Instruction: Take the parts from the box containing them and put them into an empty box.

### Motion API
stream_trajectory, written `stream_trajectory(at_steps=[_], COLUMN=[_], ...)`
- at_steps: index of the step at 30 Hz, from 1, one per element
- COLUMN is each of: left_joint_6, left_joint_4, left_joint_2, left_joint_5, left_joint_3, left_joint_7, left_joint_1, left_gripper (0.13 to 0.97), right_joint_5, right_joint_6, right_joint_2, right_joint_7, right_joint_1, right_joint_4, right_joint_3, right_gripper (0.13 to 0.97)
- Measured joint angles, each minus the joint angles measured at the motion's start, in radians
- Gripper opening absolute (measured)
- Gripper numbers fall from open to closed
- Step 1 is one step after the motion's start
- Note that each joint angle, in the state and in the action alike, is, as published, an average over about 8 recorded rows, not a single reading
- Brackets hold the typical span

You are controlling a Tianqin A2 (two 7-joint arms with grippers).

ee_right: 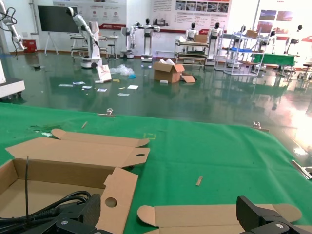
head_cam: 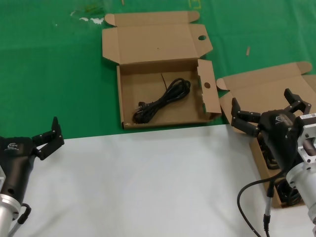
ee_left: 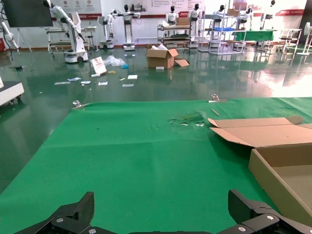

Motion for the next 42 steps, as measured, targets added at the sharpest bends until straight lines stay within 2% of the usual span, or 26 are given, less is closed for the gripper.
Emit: stream_trajectory(at_steps=[42], left_joint_6=[0.0], left_joint_4=[0.0], left_joint_2=[0.0], left_joint_5=[0.0], left_joint_3=[0.0], left_joint_7=[0.0], left_joint_1=[0.0], left_gripper=[0.966], right_joint_5=[0.0], right_joint_6=[0.0], right_joint_2=[0.0], right_joint_7=[0.0], right_joint_1=[0.0], right_joint_4=[0.0], right_joint_3=[0.0], right_gripper=[0.966])
